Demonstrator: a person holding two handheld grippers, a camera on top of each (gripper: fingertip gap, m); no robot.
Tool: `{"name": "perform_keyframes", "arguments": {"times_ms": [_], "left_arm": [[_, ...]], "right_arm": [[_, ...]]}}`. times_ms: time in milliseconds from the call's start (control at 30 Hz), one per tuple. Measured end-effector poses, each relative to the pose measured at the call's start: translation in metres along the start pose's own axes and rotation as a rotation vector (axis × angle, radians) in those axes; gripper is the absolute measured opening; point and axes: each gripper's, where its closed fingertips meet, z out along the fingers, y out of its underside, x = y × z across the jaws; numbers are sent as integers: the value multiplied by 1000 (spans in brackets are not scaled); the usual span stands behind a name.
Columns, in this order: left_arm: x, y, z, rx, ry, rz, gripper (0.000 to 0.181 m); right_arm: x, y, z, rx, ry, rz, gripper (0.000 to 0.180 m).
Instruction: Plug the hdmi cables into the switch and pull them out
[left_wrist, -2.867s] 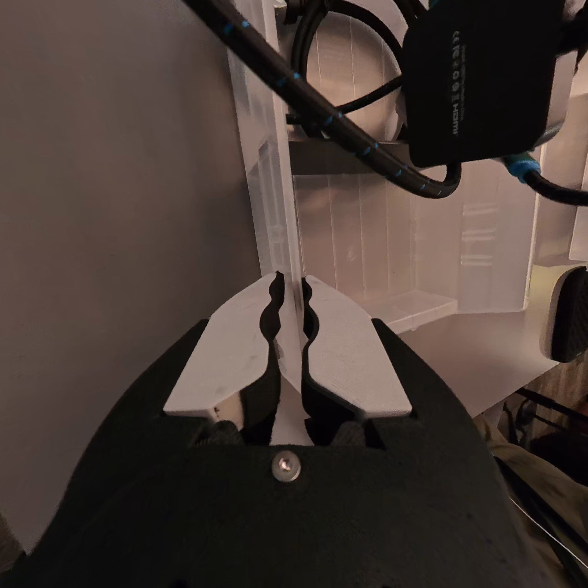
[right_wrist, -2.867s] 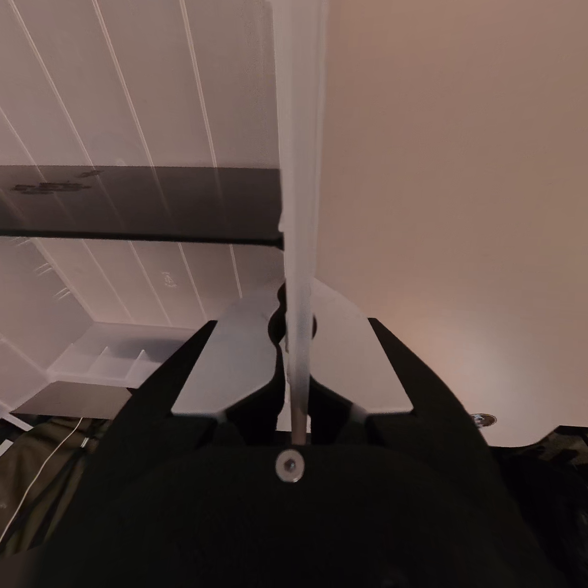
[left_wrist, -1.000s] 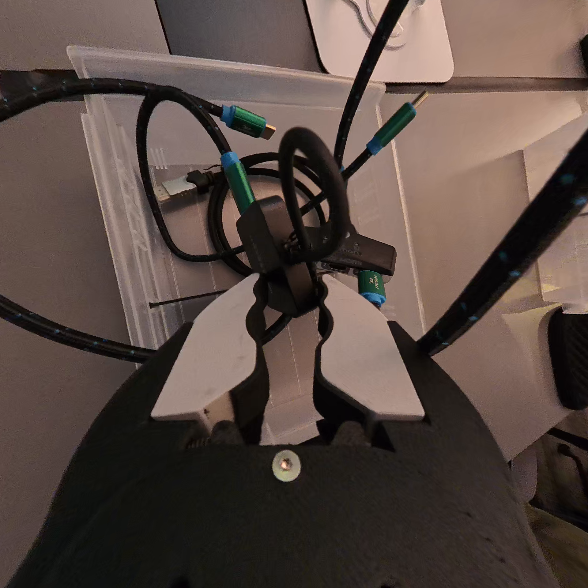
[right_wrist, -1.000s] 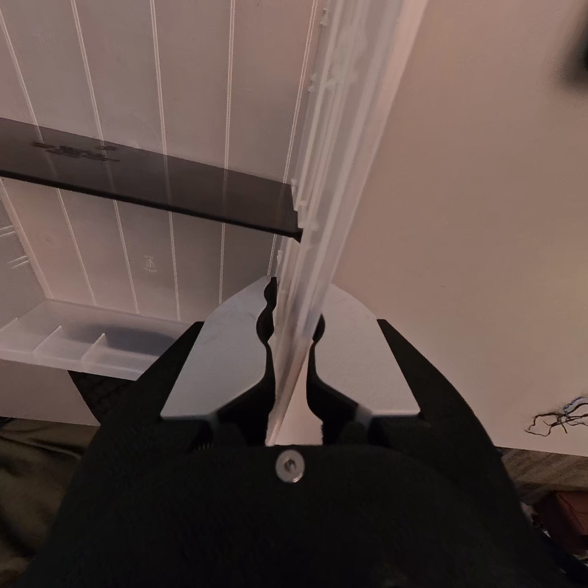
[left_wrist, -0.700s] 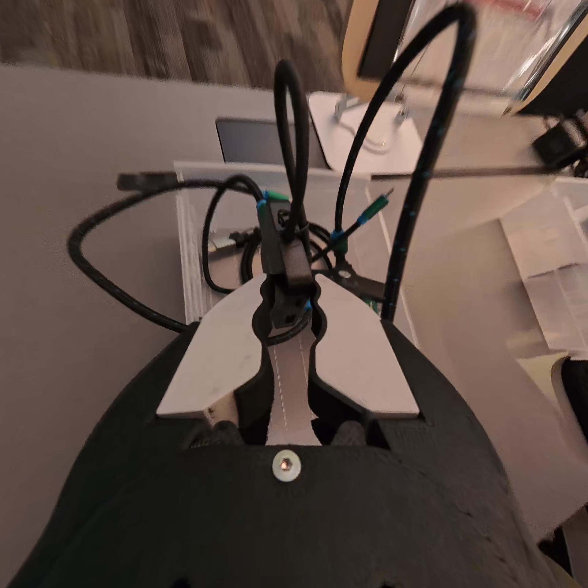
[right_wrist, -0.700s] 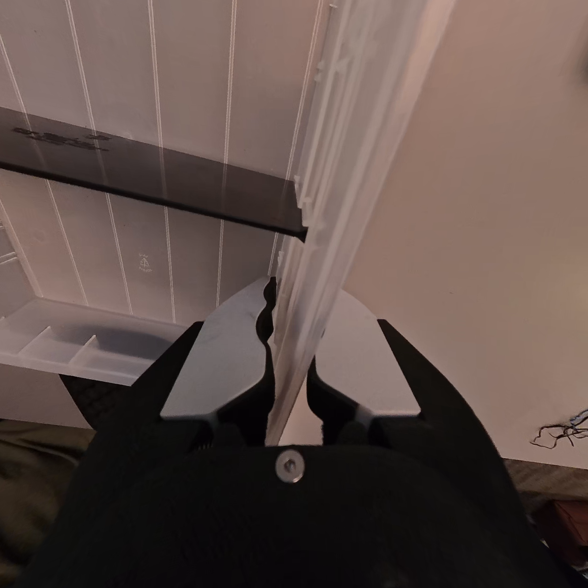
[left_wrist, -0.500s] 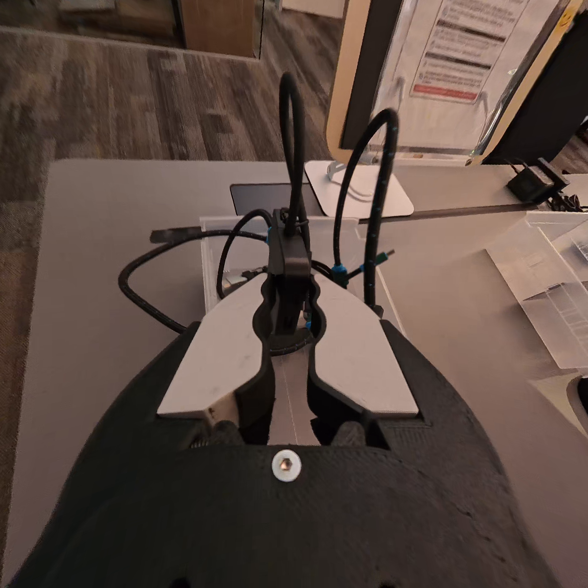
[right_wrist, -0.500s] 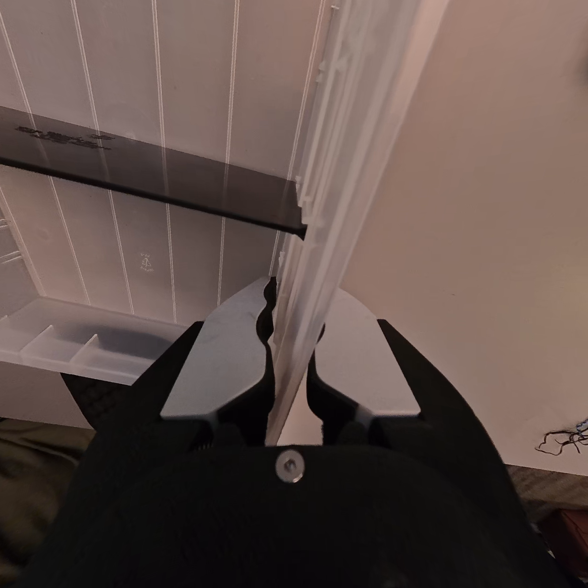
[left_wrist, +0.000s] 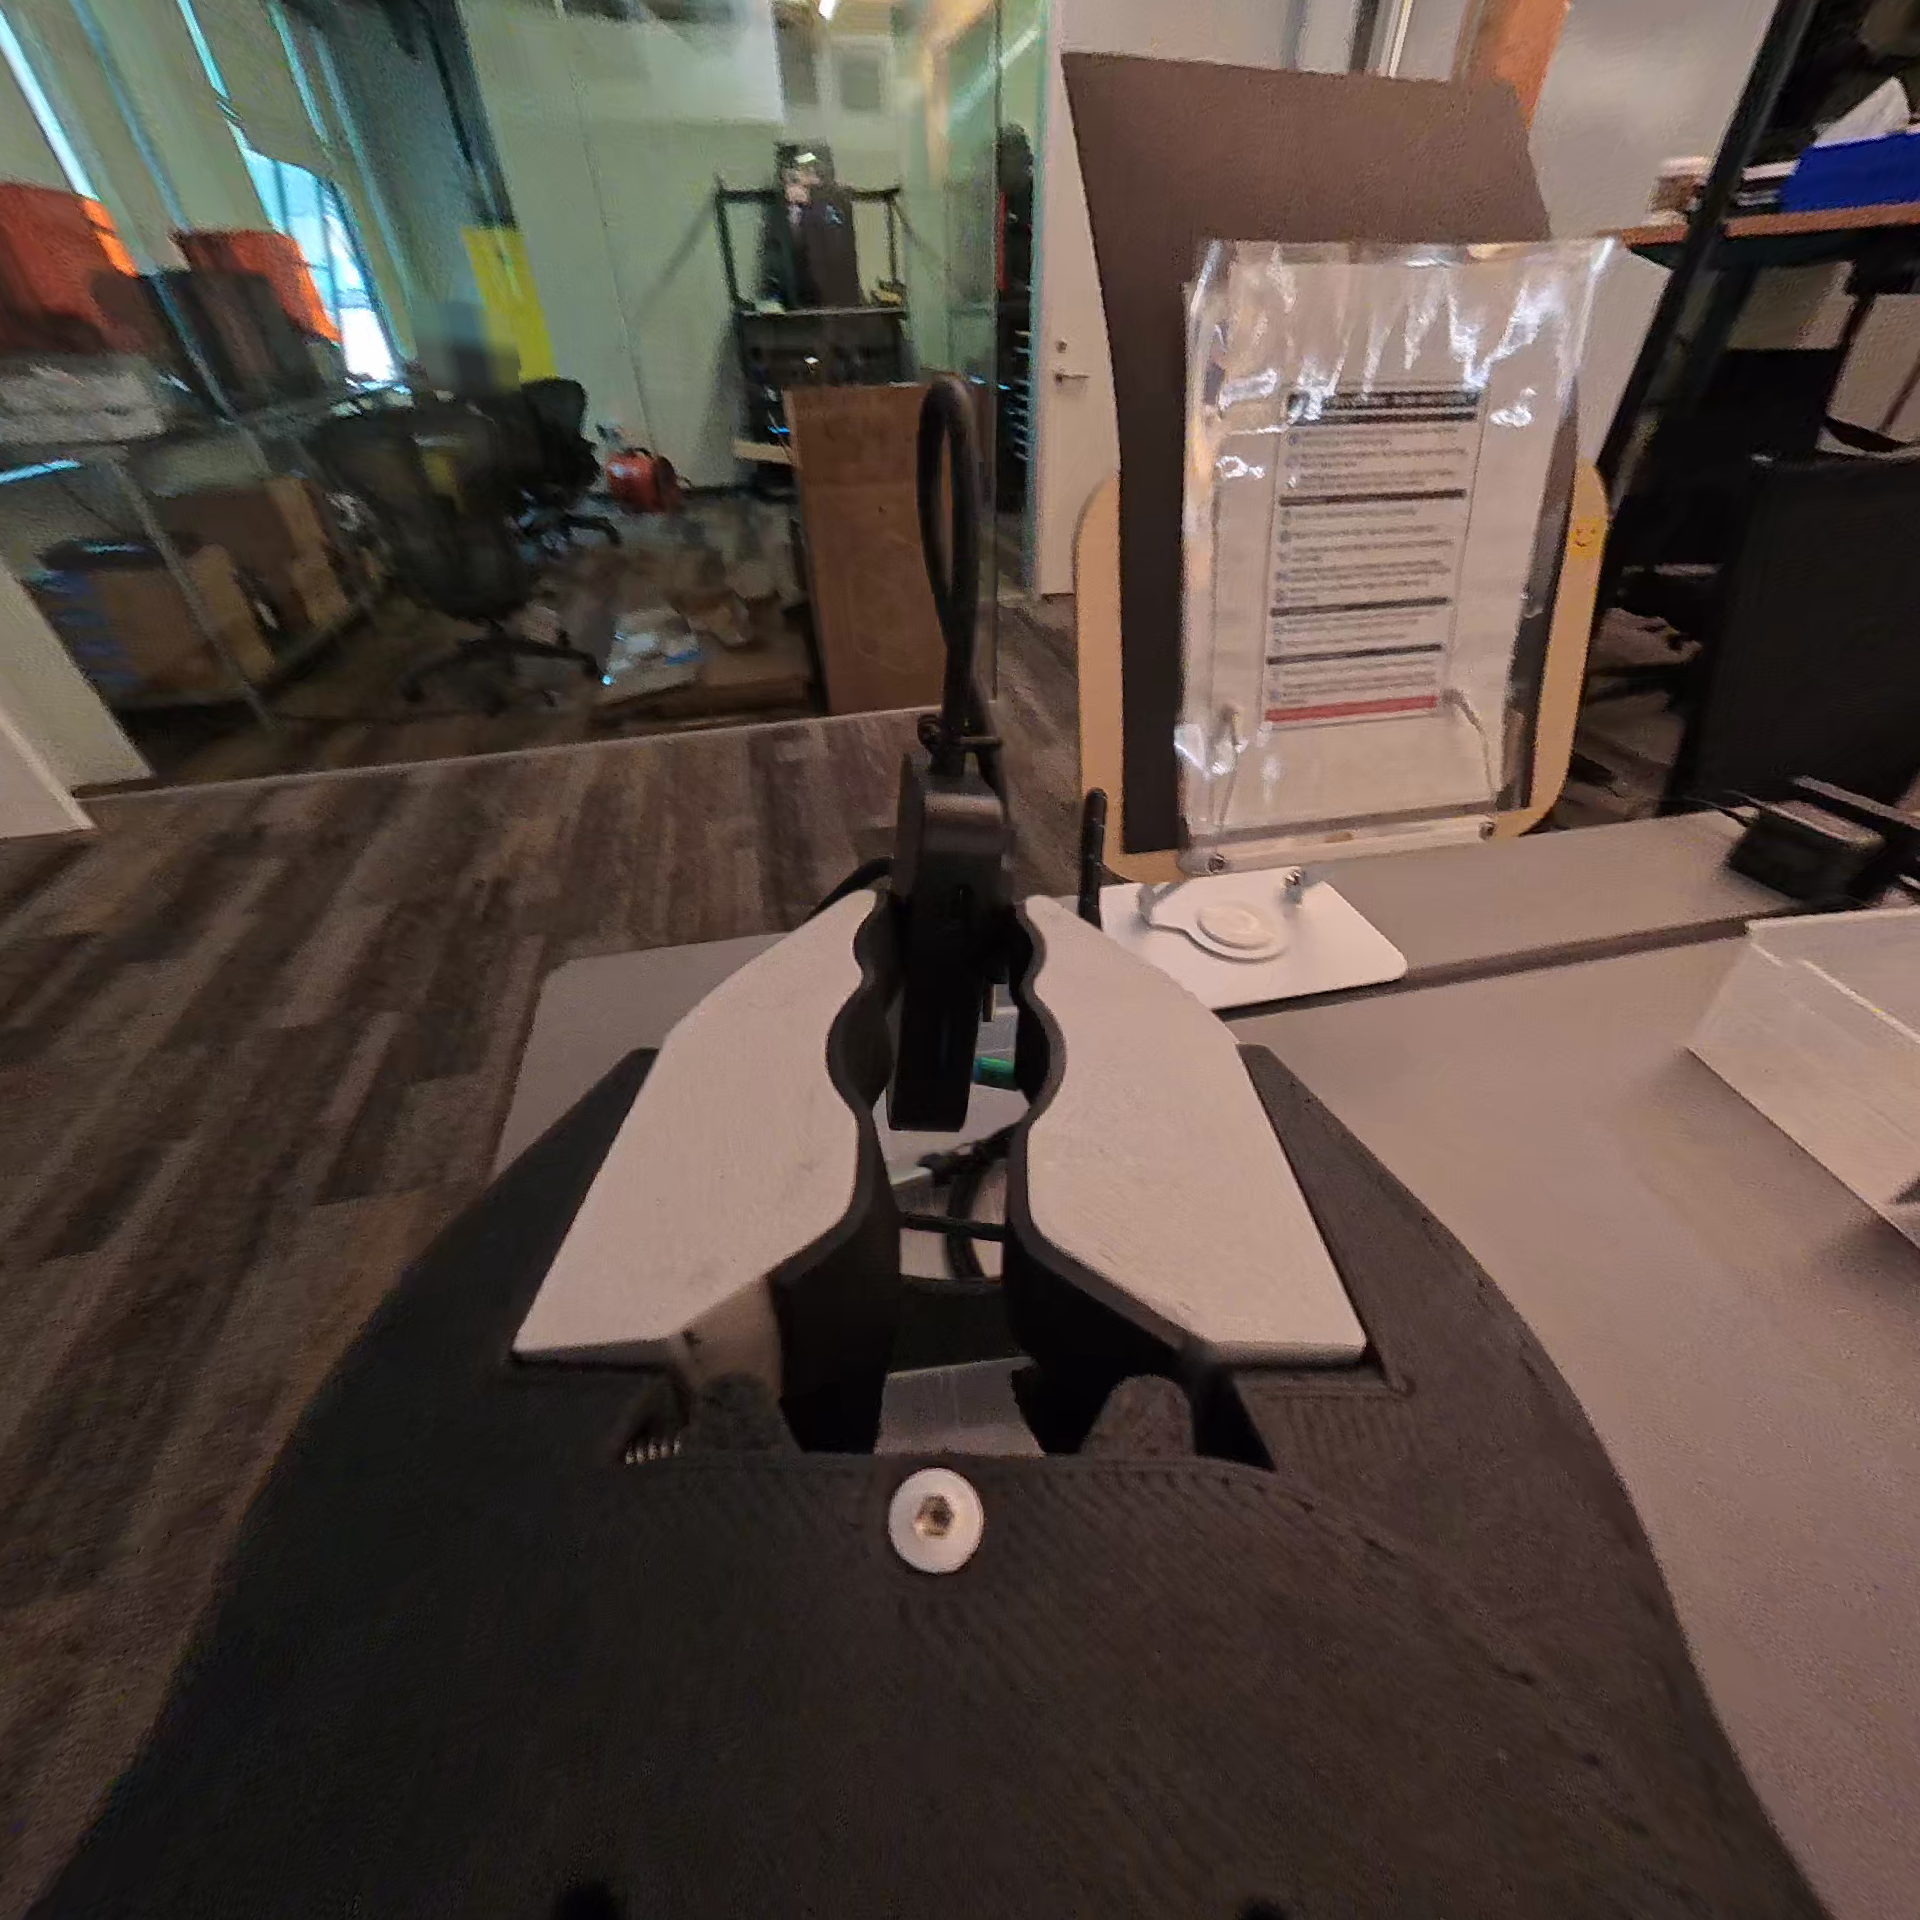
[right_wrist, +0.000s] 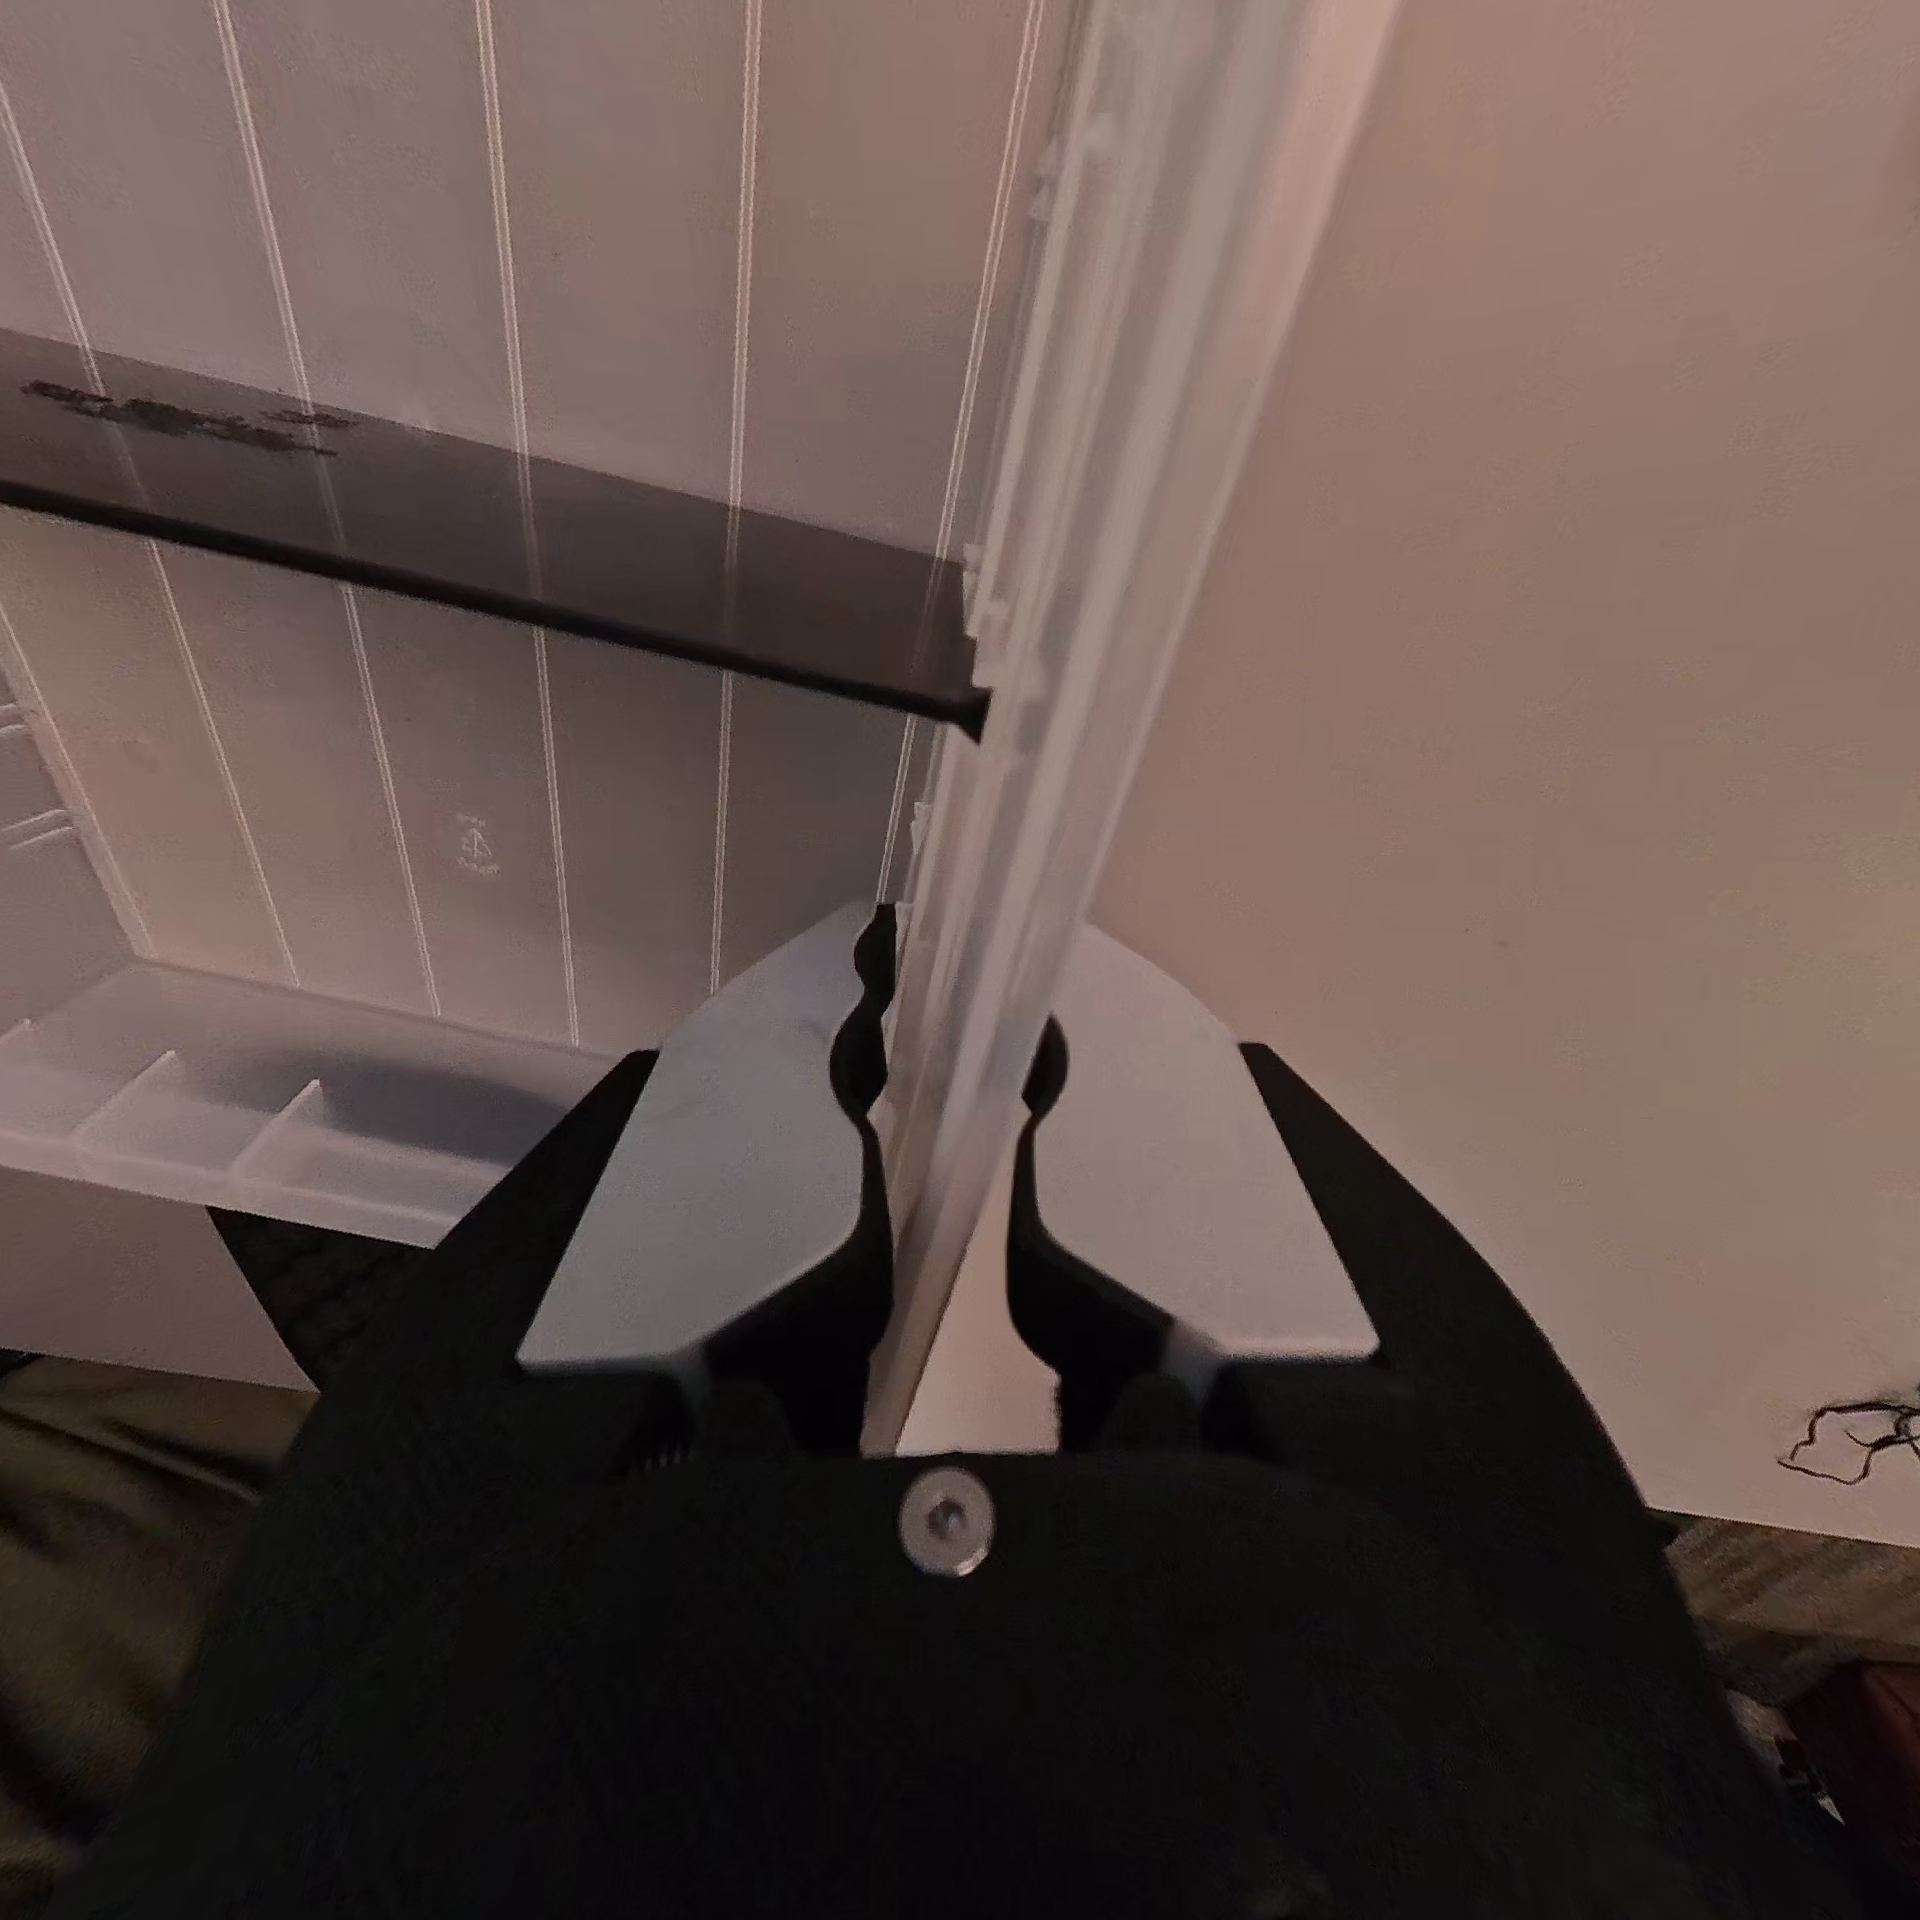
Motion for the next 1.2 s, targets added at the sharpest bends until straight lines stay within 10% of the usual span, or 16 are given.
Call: {"name": "perform_keyframes", "arguments": {"times_ms": [667,1100,1200], "left_arm": [[-17,-61,-96,397,-159,43,18],[134,-78,-114,376,472,106,17],[178,-65,-82,264,605,114,18]], "right_arm": [[-4,0,-2,58,-15,-9,10],[12,10,-2,55,-53,97,6],[18,14,-1,48,6,78,33]]}}
